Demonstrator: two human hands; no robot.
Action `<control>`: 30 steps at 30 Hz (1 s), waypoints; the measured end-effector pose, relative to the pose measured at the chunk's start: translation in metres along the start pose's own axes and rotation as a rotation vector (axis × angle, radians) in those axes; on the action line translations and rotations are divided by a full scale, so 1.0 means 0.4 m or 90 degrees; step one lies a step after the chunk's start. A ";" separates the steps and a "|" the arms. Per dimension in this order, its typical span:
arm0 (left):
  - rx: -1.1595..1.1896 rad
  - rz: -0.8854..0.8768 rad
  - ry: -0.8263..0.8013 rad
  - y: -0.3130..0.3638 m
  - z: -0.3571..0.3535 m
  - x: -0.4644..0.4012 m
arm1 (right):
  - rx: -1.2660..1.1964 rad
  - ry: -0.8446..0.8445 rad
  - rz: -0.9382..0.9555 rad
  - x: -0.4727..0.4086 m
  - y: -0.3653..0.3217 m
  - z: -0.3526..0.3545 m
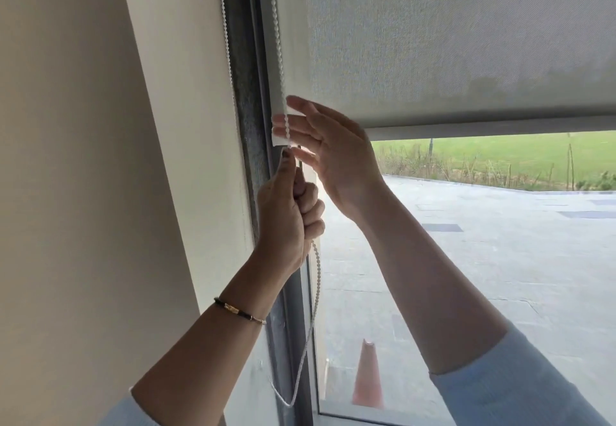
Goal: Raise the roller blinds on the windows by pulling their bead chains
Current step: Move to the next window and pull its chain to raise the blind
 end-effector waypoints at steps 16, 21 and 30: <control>-0.028 -0.006 0.023 -0.007 -0.027 0.020 | -0.033 0.040 0.067 -0.050 -0.038 -0.054; -0.019 -0.006 0.020 -0.012 -0.031 0.022 | -0.023 0.046 0.077 -0.047 -0.038 -0.051; -0.013 -0.009 0.013 -0.015 -0.032 0.021 | -0.015 0.052 0.091 -0.044 -0.038 -0.054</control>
Point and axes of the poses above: each hand's wrist, its own x-axis away from the middle knuckle, its own z-axis out of the back of the hand, y = z × x, the point moved 4 cm from there along -x, towards the middle knuckle, and after that the axes turned 7 degrees about -y, right-handed, at the moved point
